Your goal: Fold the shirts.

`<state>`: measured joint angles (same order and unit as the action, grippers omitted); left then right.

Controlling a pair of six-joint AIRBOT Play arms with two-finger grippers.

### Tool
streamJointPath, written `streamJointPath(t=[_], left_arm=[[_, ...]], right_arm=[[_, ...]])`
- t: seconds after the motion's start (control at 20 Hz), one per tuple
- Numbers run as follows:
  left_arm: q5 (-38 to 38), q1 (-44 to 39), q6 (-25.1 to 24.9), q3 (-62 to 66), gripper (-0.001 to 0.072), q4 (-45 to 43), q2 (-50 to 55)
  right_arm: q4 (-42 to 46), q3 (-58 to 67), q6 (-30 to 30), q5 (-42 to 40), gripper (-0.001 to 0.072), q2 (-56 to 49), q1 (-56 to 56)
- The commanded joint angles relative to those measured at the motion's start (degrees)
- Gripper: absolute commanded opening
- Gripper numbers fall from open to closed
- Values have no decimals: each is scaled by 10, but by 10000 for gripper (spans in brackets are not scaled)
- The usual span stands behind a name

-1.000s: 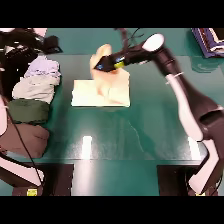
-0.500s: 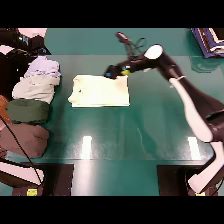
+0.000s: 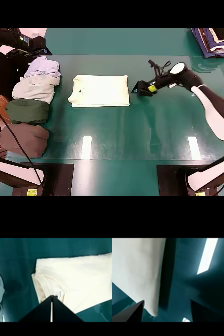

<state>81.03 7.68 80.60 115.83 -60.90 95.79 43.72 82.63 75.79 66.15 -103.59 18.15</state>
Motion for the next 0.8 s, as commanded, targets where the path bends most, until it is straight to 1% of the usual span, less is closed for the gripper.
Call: streamJointPath(t=[0.0, 0.15, 0.25, 0.3, 0.4, 0.45, 0.5, 0.55, 0.65, 0.75], left_arm=[[-8, -13, -1, 0, 25, -1, 0], [-7, -20, -1, 0, 25, 0, 0], [-4, -21, -1, 0, 25, 0, 0], [-4, -21, -1, 0, 25, 0, 0], [0, -21, -1, 0, 25, 0, 0], [3, -21, -1, 0, 25, 0, 0], [5, -21, 0, 0, 25, 0, 0], [6, -21, 0, 0, 25, 0, 0], [7, -28, 0, 0, 24, 0, -1], [4, -40, 0, 0, 24, -2, -7]], right_arm=[[-90, 21, 4, -6, 656, -67, 20], [-154, 92, 4, -17, 641, -124, 53], [-172, 138, 4, -32, 561, -153, 74], [-171, 161, 4, -37, 490, -163, 82], [-168, 193, 4, -49, 298, -175, 92], [-163, 200, 2, -60, 146, -174, 94], [-157, 209, 2, -62, 39, -174, 95], [-149, 216, 2, -60, 14, -173, 95], [-119, 220, 0, -45, 13, -158, 89], [-68, 207, -5, -21, 13, -122, 73]])
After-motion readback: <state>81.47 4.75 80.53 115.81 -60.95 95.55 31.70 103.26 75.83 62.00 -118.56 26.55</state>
